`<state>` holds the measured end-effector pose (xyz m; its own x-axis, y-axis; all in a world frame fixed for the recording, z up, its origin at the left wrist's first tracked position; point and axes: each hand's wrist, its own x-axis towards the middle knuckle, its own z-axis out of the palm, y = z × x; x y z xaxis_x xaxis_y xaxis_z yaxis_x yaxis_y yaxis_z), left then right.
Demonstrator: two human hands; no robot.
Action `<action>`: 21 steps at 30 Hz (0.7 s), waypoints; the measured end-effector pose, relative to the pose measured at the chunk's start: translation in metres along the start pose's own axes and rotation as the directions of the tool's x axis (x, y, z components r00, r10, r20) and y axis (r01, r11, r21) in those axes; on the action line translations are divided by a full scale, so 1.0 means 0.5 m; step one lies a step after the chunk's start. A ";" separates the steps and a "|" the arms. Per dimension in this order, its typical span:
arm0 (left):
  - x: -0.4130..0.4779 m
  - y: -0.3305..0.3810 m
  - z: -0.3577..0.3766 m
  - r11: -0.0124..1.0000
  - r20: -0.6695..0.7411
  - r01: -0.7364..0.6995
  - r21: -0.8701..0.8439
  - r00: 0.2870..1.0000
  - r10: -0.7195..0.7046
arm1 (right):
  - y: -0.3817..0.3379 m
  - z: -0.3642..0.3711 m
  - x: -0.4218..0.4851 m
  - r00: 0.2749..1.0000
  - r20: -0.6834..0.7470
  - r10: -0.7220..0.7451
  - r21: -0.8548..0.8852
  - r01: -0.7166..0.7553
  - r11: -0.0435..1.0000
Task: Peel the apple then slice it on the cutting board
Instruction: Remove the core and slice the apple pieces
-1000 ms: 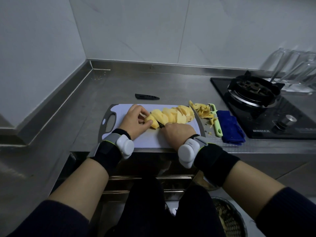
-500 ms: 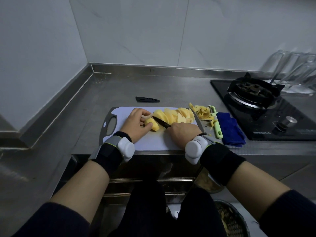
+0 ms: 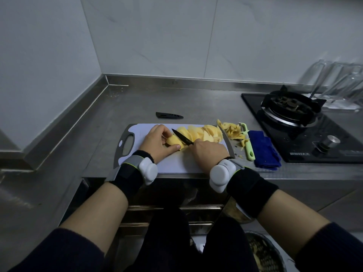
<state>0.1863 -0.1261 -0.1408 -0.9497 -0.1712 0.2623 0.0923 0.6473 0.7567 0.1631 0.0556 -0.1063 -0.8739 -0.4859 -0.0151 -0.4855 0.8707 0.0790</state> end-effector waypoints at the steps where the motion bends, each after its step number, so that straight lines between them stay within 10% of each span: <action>1: 0.000 0.001 0.001 1.000 -0.005 0.003 -0.006 1.000 -0.003 | -0.003 -0.001 0.001 1.000 0.001 0.006 0.001 -0.006 1.000; 21: 0.000 -0.011 0.000 0.990 -0.049 0.072 -0.119 0.996 -0.078 | -0.011 -0.025 -0.009 0.999 -0.041 0.007 0.014 -0.006 1.000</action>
<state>0.1857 -0.1297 -0.1450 -0.9382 -0.2574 0.2315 0.0587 0.5407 0.8392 0.1700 0.0522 -0.0944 -0.8754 -0.4827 0.0260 -0.4803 0.8747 0.0648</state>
